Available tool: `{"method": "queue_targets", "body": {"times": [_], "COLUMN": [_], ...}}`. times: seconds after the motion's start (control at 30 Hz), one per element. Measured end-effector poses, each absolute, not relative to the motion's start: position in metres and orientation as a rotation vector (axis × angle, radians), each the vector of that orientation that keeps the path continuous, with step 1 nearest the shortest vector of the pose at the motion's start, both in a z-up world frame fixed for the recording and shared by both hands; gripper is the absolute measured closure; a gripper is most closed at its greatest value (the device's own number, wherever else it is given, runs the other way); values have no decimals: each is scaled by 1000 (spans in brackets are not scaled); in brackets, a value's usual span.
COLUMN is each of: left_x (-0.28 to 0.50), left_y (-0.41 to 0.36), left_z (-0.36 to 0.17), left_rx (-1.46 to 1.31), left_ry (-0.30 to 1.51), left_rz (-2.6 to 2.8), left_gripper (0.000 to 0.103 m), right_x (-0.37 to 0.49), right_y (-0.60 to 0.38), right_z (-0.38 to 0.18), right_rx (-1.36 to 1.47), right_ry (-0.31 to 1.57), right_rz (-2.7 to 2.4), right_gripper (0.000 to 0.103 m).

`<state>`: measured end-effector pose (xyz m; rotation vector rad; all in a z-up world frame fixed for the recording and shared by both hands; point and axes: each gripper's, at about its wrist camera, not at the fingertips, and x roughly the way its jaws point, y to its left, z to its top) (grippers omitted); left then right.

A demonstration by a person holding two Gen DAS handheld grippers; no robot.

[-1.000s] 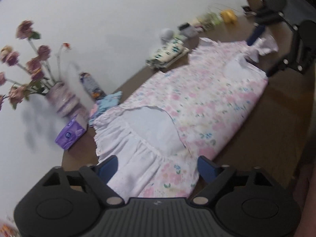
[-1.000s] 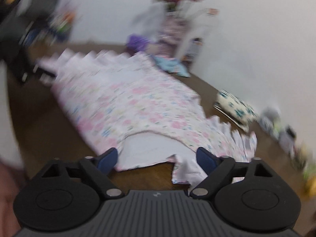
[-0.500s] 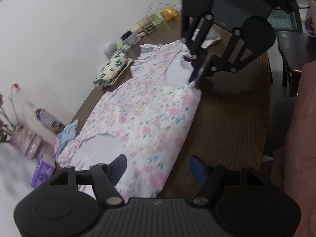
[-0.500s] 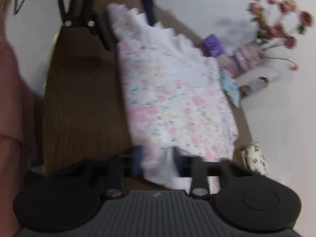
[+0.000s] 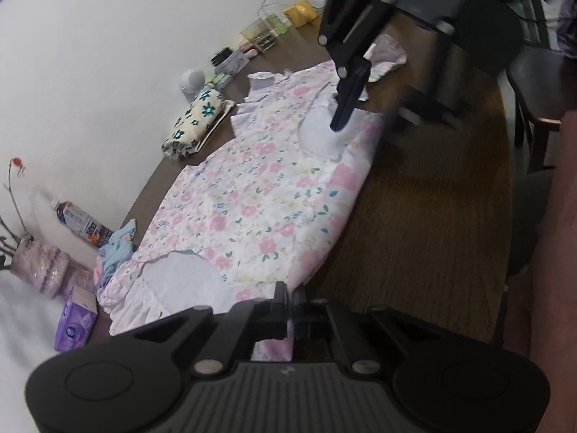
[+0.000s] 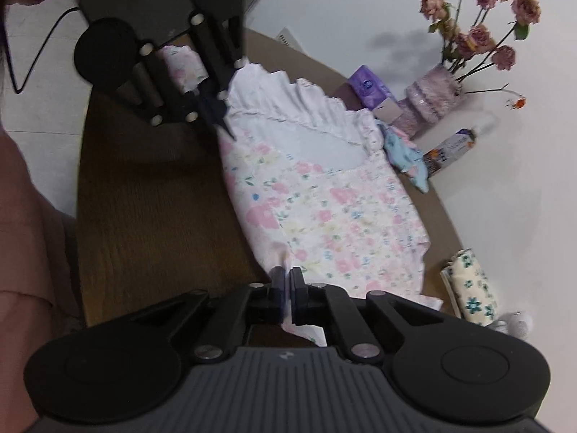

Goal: Fold clothes

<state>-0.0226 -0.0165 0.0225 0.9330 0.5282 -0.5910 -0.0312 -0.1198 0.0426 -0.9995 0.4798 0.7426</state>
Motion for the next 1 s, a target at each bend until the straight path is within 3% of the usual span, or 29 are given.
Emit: {"method": "queue_targets", "body": {"times": [0.03, 0.07, 0.1, 0.23, 0.33, 0.47, 0.5, 1.0], "left_x": [-20, -17, -16, -15, -15, -17, -18, -28], "left_y": [-16, -16, -16, -17, -16, -16, -15, 31], "left_z": [24, 26, 28, 33, 33, 29, 28, 17], "left_rx": [922, 908, 897, 888, 888, 896, 904, 921], "left_ry": [531, 532, 533, 519, 518, 522, 522, 581], "left_rz": [-583, -579, -577, -568, -568, -566, -558, -371], "left_gripper": [101, 101, 101, 101, 101, 101, 100, 94], "right_x": [-32, -34, -36, -38, -31, -21, -21, -21], "right_y": [-120, -119, -119, -111, -110, -117, -119, -126], "right_z": [40, 38, 36, 29, 22, 22, 23, 24], "right_rx": [-998, -995, -989, -996, -1015, -1005, -995, -954], "right_ry": [481, 477, 468, 444, 444, 478, 477, 463], "right_rz": [745, 749, 753, 746, 714, 680, 677, 672], "right_gripper": [84, 65, 57, 58, 63, 99, 101, 102]}}
